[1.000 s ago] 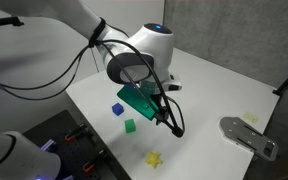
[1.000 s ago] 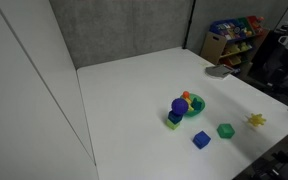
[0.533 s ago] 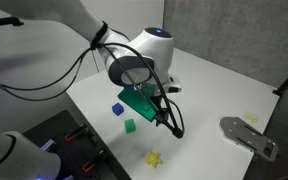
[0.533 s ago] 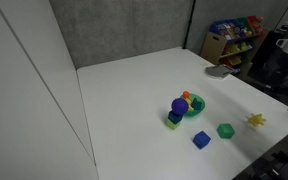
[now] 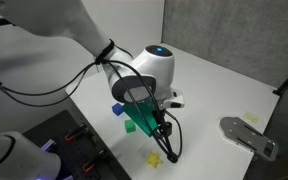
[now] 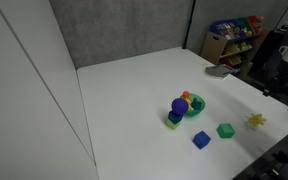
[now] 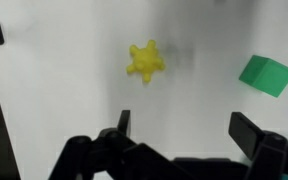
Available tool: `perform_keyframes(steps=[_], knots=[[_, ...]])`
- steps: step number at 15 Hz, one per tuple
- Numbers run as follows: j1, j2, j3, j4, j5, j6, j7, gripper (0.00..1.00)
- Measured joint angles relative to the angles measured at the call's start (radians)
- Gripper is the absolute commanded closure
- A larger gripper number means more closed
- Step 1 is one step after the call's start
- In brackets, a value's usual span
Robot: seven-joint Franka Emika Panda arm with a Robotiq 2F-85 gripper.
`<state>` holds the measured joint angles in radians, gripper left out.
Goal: Pick up the yellow toy from the table and put it in the green bowl
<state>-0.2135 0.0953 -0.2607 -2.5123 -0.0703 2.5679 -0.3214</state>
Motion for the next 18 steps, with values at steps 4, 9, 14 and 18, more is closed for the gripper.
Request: perform_keyframes(steps=[4,9,14,18], knots=[[-0.043,0.092,-0.002,0.001,0.006,0.058,0.0,0.0],[-0.084,0.253,0.021,0.036,0.055,0.147,-0.001,0.0],[-0.135,0.414,0.09,0.121,0.105,0.206,0.004,0.0],[-0.153,0.503,0.109,0.179,0.114,0.207,0.026,0.0]])
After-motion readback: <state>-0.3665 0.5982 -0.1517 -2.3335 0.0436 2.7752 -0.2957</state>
